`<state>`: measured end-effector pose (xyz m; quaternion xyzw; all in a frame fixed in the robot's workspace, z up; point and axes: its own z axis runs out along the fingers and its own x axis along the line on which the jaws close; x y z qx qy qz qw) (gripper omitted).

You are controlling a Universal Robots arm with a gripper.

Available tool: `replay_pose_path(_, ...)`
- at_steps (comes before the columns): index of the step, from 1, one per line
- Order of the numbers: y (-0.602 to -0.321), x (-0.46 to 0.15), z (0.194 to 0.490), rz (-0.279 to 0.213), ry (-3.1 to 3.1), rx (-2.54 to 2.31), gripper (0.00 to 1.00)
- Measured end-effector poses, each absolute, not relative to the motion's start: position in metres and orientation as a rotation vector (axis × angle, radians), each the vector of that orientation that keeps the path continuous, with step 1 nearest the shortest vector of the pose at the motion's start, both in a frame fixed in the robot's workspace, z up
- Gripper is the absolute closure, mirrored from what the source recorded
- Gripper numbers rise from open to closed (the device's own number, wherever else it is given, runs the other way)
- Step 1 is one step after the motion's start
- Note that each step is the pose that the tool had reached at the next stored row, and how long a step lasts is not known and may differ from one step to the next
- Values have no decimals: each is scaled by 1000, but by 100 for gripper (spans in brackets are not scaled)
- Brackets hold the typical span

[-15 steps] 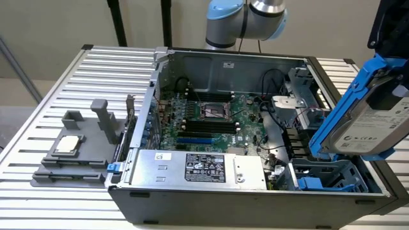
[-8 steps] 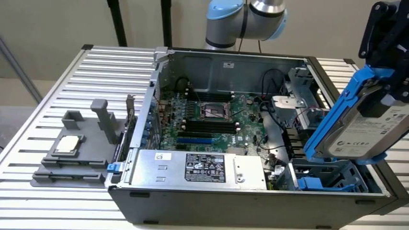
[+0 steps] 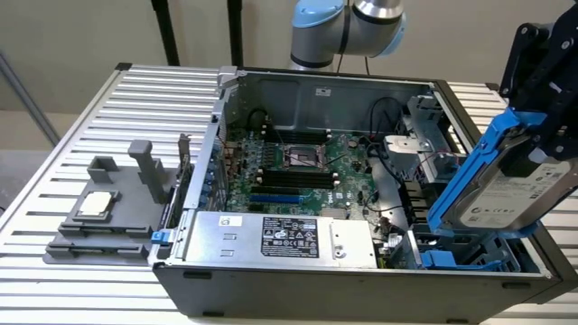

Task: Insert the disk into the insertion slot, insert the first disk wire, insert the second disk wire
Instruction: 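Insert the disk into the insertion slot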

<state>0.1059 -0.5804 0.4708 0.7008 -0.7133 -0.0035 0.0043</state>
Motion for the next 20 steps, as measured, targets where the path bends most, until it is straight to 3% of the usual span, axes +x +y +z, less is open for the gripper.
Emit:
replay_pose_path(12,-584,110,463,-70,-2232,2213,68)
replay_pose_path(20,-589,110,454,-70,-2232,2213,68)
